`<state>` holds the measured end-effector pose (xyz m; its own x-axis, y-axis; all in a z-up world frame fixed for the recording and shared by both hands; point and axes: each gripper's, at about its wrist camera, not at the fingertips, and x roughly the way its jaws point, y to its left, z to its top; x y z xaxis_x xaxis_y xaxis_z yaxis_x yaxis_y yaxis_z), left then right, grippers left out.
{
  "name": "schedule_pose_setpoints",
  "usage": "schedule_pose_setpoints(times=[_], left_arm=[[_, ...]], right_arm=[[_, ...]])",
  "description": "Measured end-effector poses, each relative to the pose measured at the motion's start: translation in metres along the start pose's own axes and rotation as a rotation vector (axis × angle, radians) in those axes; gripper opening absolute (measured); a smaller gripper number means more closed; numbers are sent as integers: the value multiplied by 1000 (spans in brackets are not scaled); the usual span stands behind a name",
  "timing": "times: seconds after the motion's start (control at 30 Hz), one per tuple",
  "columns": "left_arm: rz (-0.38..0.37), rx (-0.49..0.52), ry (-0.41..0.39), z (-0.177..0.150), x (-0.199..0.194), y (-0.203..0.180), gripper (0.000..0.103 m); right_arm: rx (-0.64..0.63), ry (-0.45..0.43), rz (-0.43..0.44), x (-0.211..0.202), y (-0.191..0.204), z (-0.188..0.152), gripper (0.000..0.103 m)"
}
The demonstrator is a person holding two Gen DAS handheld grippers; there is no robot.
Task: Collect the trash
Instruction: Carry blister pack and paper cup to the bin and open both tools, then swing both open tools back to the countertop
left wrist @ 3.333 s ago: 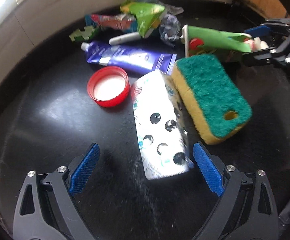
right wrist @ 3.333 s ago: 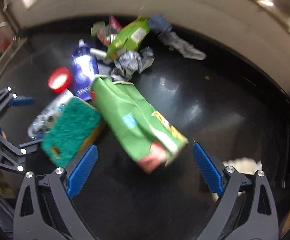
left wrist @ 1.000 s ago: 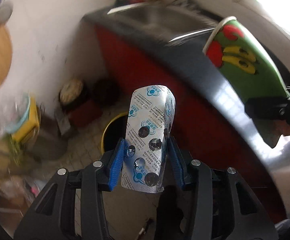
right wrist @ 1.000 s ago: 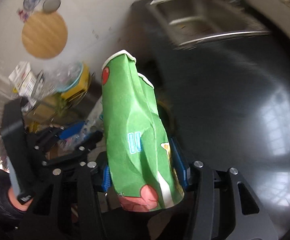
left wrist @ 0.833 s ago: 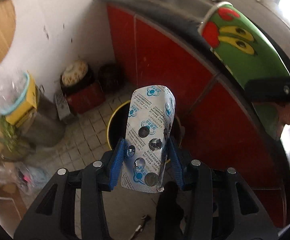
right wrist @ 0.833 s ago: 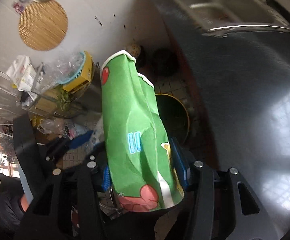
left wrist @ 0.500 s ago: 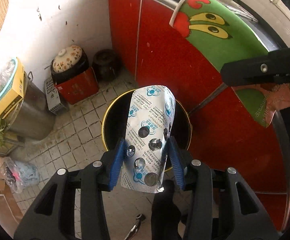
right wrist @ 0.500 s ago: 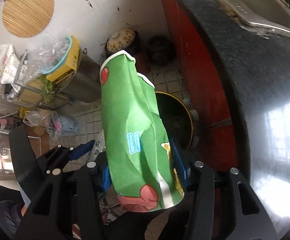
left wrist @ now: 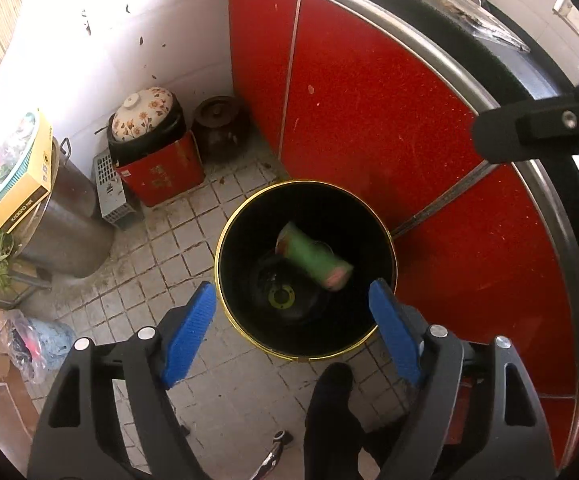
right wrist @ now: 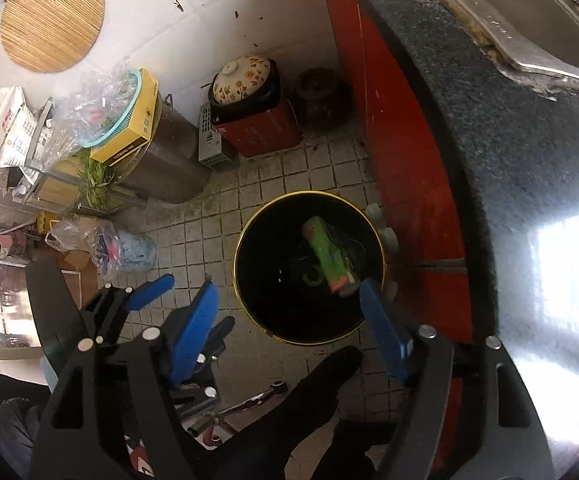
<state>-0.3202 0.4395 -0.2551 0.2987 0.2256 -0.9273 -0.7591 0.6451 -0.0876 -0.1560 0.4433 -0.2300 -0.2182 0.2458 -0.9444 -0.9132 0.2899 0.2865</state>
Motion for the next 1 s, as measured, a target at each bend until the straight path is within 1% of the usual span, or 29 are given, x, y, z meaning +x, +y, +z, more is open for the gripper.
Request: schedule_pose_setpoints(times=[0.1,0.13,0.17,0.2,0.23,0.3,0.33,0.37,0.4,0.43,0.47,0.5,0.53,0.57,0.6,0.67,0.7,0.73,0.8,0.87,0.93,1.0], left_arm=[[9,27,-7,2,-10,-7,77],[12,40,-15,4,-14,-9,77],[17,57,-30,6,-20,-15,79],[21,88,-50,10,-31,-26,86],[25,120,-70,13,-42,-38,92],[20,192,-117,19,-62,-66,95],[8,244,-143,22,-75,-87,97],[0,276,-157,23,-82,-100,97],[-21,332,-182,26,-93,-125,97],[-42,375,-196,26,-101,-144,97],[-74,431,-208,26,-110,-172,97],[-101,467,-210,26,-116,-191,97],[-142,509,-211,24,-123,-215,97],[-184,547,-214,23,-130,-238,97],[-235,595,-218,20,-139,-266,97],[-316,686,-223,9,-154,-314,97],[-354,743,-219,2,-162,-342,97],[-380,792,-217,-6,-168,-364,97],[-423,889,-215,-24,-183,-410,97],[-469,965,-208,-42,-199,-450,97],[-510,1012,-197,-62,-210,-475,97],[-537,1053,-184,-81,-218,-496,97]], right_arm=[[11,-35,-1,-24,-7,-10,72],[20,-62,0,-41,-14,-15,72],[29,-95,-12,-58,-20,-22,75],[37,-119,-20,-70,-24,-26,79],[60,-162,-36,-92,-35,-36,81],[121,-245,-84,-137,-60,-61,86],[149,-279,-107,-157,-72,-74,86],[176,-312,-135,-174,-82,-89,87],[221,-358,-186,-201,-98,-112,87],[252,-385,-217,-218,-110,-129,87],[291,-415,-253,-238,-124,-151,88],[321,-434,-280,-251,-134,-168,88],[375,-461,-326,-270,-148,-196,88],[415,-478,-356,-285,-158,-216,88],[476,-501,-398,-304,-171,-245,88],[564,-531,-455,-328,-190,-288,88],[608,-544,-485,-339,-199,-311,88],[669,-565,-527,-355,-208,-342,88],[758,-587,-593,-372,-215,-387,88],[836,-606,-633,-387,-222,-425,88],[905,-618,-664,-398,-226,-463,88],[960,-632,-675,-404,-228,-495,88]])
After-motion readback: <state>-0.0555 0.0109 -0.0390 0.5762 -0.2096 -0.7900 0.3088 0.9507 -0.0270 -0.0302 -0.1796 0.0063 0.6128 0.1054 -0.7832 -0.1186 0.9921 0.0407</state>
